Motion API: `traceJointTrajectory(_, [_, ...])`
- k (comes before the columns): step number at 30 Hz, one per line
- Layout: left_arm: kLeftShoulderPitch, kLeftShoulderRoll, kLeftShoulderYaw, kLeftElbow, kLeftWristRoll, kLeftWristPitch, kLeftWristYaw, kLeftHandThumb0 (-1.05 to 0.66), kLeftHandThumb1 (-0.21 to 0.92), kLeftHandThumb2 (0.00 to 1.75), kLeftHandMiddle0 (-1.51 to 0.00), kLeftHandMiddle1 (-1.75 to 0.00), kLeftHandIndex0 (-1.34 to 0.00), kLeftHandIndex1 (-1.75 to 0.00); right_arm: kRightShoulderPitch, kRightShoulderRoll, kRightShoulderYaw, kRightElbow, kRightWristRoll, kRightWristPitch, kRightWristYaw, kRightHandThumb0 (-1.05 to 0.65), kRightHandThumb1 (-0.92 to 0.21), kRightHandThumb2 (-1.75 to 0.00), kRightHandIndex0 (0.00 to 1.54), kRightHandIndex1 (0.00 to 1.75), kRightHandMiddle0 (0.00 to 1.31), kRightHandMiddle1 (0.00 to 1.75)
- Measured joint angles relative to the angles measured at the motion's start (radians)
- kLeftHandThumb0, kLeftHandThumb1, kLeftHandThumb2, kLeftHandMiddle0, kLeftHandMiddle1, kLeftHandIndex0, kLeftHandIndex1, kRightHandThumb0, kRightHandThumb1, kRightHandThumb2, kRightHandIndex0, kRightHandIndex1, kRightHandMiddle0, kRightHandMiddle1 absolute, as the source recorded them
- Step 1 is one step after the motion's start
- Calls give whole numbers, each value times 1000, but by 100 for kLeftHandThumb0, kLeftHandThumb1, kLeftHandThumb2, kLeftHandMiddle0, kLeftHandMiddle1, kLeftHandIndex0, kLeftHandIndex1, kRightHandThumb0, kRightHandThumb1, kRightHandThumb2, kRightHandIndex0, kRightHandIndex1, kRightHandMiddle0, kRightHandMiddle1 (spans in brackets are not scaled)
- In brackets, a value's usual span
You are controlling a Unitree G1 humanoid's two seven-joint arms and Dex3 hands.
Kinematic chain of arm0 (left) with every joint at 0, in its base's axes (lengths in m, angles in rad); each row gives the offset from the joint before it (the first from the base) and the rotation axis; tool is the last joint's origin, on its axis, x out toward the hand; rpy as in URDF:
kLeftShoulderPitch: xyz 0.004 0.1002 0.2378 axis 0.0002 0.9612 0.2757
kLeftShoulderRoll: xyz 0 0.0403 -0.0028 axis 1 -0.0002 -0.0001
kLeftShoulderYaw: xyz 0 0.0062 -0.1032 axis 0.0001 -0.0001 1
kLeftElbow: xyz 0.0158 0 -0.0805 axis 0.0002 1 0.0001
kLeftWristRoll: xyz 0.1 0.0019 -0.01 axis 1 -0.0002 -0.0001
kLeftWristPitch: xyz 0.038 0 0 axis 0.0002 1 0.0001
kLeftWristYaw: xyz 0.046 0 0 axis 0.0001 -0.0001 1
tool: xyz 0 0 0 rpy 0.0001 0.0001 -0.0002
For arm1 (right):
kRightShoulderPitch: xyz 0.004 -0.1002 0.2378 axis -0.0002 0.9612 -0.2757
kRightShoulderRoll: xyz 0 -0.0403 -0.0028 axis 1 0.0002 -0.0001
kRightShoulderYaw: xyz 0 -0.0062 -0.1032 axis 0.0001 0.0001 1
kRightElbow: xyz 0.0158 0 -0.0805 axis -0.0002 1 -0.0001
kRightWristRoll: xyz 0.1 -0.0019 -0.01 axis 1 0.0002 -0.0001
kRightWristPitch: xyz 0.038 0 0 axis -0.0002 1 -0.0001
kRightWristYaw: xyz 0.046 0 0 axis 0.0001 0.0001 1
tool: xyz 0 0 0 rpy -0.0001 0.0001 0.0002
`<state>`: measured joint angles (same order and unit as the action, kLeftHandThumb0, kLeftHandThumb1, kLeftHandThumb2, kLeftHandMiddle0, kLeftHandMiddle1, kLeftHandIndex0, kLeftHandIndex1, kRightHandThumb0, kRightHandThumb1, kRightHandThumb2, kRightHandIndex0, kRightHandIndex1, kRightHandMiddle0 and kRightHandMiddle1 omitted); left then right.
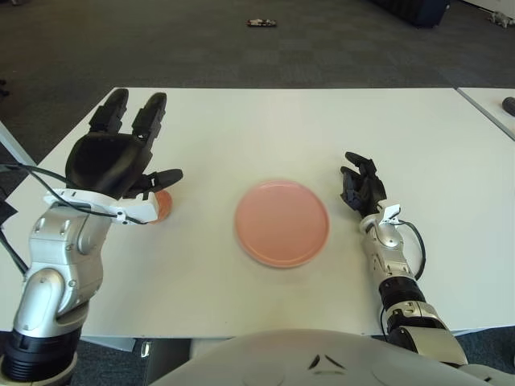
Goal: Put the apple into the plate.
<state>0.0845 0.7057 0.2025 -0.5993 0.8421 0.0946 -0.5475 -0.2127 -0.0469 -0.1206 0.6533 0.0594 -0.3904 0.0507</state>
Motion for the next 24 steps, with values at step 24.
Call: traceJointTrajectory(24, [-139, 224, -51, 345, -264, -227, -63, -105, 92, 15, 0, 0, 0, 0, -11, -3, 0, 10, 0, 16, -1, -45, -68, -91, 21, 79, 0, 87])
